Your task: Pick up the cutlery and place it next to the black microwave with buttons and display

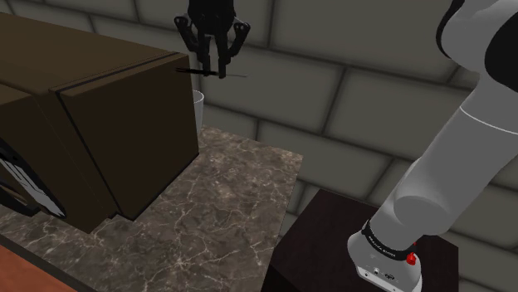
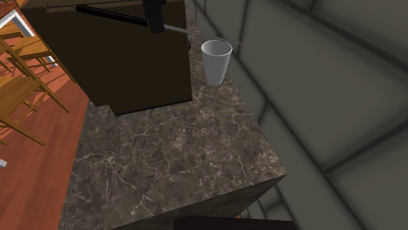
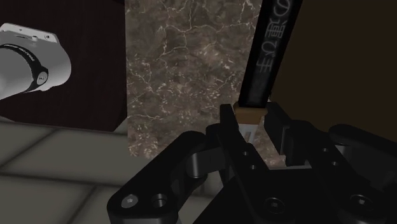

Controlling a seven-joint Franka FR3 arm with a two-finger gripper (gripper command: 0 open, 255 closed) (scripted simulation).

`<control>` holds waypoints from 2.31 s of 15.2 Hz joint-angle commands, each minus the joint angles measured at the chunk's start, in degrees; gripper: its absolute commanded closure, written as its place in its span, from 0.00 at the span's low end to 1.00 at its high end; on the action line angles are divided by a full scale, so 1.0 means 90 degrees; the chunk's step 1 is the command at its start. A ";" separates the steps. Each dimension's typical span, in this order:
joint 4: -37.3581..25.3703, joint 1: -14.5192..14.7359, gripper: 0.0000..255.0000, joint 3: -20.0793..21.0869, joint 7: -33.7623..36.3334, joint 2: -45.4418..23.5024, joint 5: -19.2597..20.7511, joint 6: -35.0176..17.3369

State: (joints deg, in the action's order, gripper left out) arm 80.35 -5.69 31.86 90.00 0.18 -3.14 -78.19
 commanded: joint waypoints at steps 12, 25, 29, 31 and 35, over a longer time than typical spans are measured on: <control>0.1666 -0.0073 1.00 -0.0100 -0.0253 0.0505 -0.0246 -0.1224; 0.2939 -0.0061 1.00 -0.0100 -0.0371 0.0665 -0.0337 -0.2354; 0.3273 -0.0053 1.00 -0.0087 -0.0386 0.0656 -0.0342 -0.2695; 0.3431 -0.0048 1.00 -0.0079 -0.0390 0.0642 -0.0340 -0.2865; 0.3729 -0.0039 1.00 -0.0060 -0.0391 0.0595 -0.0328 -0.3204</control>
State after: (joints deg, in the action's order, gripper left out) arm 113.10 -6.12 31.24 86.43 5.49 -6.02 -106.22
